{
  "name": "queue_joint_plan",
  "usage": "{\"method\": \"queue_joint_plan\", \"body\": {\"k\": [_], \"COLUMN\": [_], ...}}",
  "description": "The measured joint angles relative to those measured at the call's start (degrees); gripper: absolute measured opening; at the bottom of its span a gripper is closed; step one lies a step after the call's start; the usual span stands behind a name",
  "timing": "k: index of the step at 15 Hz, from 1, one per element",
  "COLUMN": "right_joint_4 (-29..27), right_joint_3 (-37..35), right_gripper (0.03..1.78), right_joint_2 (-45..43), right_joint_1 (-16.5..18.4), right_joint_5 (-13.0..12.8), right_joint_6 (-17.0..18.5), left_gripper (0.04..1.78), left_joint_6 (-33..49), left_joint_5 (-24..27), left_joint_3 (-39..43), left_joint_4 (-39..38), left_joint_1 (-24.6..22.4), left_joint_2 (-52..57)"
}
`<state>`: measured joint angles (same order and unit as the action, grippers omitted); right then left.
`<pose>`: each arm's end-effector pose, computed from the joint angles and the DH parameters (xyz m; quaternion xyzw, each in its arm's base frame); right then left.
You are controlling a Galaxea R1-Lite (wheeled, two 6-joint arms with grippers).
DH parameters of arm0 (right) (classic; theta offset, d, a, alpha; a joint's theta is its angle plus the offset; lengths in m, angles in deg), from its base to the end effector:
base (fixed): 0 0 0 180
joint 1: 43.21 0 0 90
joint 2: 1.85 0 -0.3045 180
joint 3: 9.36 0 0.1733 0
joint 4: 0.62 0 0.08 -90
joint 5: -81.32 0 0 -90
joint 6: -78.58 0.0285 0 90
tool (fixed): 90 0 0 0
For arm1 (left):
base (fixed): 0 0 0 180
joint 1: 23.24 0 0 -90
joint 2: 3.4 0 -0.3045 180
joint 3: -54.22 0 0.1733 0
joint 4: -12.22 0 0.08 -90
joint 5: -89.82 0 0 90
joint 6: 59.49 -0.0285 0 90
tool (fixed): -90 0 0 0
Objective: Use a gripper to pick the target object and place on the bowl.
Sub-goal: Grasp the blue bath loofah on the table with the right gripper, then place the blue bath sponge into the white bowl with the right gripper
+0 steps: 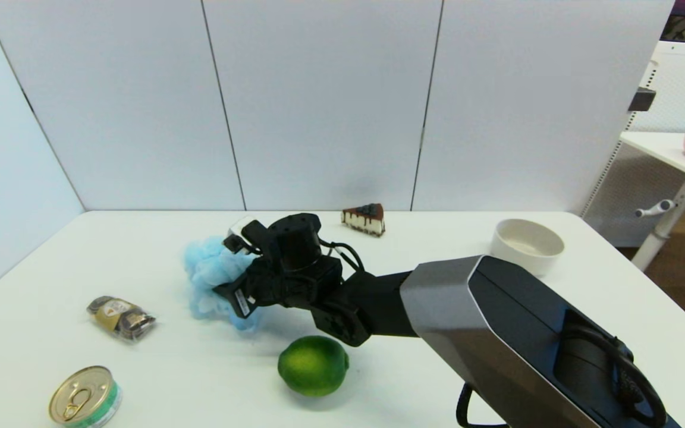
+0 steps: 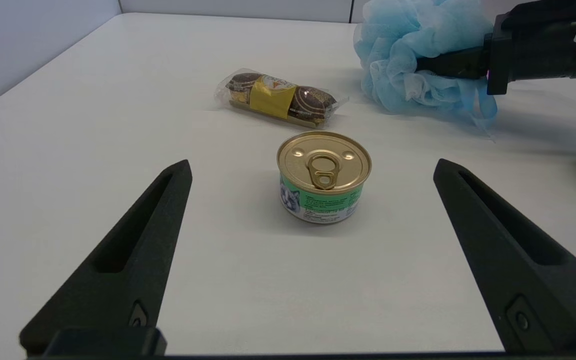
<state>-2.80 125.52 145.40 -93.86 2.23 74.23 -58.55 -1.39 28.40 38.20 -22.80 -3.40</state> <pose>0.3318 0.4132 0.1005 -0.0754 0.0997 0.5118 0.8500 -0.0400 0.0009 0.0752 -0.0082 0.0013 0.0067 0.9999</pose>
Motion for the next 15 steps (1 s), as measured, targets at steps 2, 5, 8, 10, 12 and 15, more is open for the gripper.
{"method": "queue_joint_plan", "body": {"k": [2,5,8,10,12,15], "right_joint_4": [-0.2,-0.4,-1.7,-4.9,-8.5,-14.3], "right_joint_3": [0.0,-0.1,-0.3,-0.6,-1.4,-2.9], "right_gripper": [0.78,0.75,0.75,0.74,0.73,0.72], "right_joint_2": [-0.5,-1.9,-3.6,-5.6,-8.3,-12.8], "right_joint_1": [0.1,0.4,0.8,1.6,3.6,7.7], "right_joint_5": [-0.1,-0.2,-0.2,-0.2,-0.3,-0.3], "right_joint_6": [0.2,0.6,0.8,0.9,2.0,3.3], "left_gripper": [1.71,1.71,1.71,1.71,1.71,1.71], "left_joint_6": [0.0,0.0,0.0,0.0,0.0,0.0], "left_joint_5": [0.0,0.0,0.0,0.0,0.0,0.0], "left_joint_3": [0.0,0.0,0.0,0.0,0.0,0.0], "left_joint_4": [0.0,0.0,0.0,0.0,0.0,0.0], "left_joint_1": [0.0,0.0,0.0,0.0,0.0,0.0], "left_joint_2": [0.0,0.0,0.0,0.0,0.0,0.0]}}
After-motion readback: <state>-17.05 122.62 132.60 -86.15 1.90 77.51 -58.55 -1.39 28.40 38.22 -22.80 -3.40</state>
